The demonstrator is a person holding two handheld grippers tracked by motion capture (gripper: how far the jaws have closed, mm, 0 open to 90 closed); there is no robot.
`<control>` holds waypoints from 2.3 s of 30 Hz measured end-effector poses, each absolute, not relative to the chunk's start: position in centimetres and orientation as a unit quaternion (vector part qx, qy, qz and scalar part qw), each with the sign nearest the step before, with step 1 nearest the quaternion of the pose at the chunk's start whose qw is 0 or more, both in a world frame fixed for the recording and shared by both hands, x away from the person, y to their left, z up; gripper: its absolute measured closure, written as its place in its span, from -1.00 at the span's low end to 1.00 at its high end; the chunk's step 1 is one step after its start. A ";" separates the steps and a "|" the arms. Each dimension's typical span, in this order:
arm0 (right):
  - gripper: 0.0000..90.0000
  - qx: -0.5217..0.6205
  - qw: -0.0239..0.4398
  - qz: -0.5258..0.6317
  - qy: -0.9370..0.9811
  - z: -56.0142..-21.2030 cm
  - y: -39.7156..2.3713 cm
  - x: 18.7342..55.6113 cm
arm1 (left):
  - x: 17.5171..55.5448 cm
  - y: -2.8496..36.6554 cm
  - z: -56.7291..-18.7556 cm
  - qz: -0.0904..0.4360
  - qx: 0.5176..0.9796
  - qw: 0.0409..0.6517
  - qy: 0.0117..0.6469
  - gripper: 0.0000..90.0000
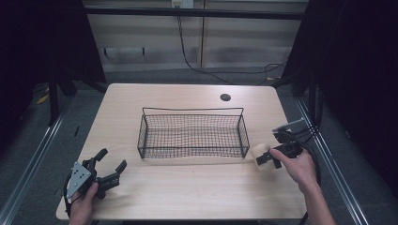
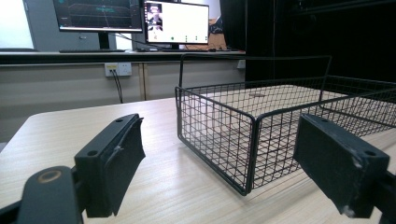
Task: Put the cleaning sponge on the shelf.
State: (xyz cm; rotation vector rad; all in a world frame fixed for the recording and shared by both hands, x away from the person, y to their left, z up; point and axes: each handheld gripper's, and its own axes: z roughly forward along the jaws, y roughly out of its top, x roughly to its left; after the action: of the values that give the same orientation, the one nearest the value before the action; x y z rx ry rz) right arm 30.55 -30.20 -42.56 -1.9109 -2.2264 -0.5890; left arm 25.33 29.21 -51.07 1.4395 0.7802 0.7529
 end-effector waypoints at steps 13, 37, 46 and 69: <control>-0.37 -0.632 0.069 -0.211 -0.742 -41.5 -30.3 30.1 | 25.3 29.2 -51.1 0.328 0.626 0.621 0.340 -0.65; -0.37 -0.619 0.069 -0.225 -0.749 -38.5 -30.1 30.2 | 25.3 29.2 -51.1 0.328 0.626 0.621 0.339 -0.65; -0.37 -0.615 0.064 -0.230 -0.752 -36.9 -29.8 30.4 | 25.3 29.2 -51.1 0.328 0.626 0.621 0.340 -0.65; -0.37 -0.569 0.064 -0.236 -0.785 -34.4 -25.6 32.8 | 25.3 29.2 -51.1 0.328 0.626 0.621 0.339 -0.65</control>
State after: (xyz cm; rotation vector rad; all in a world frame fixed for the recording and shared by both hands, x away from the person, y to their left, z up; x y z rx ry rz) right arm 32.77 -25.61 -34.43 -1.7190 -2.3701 -0.7119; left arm 25.33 29.21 -51.07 1.4390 0.7803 0.7530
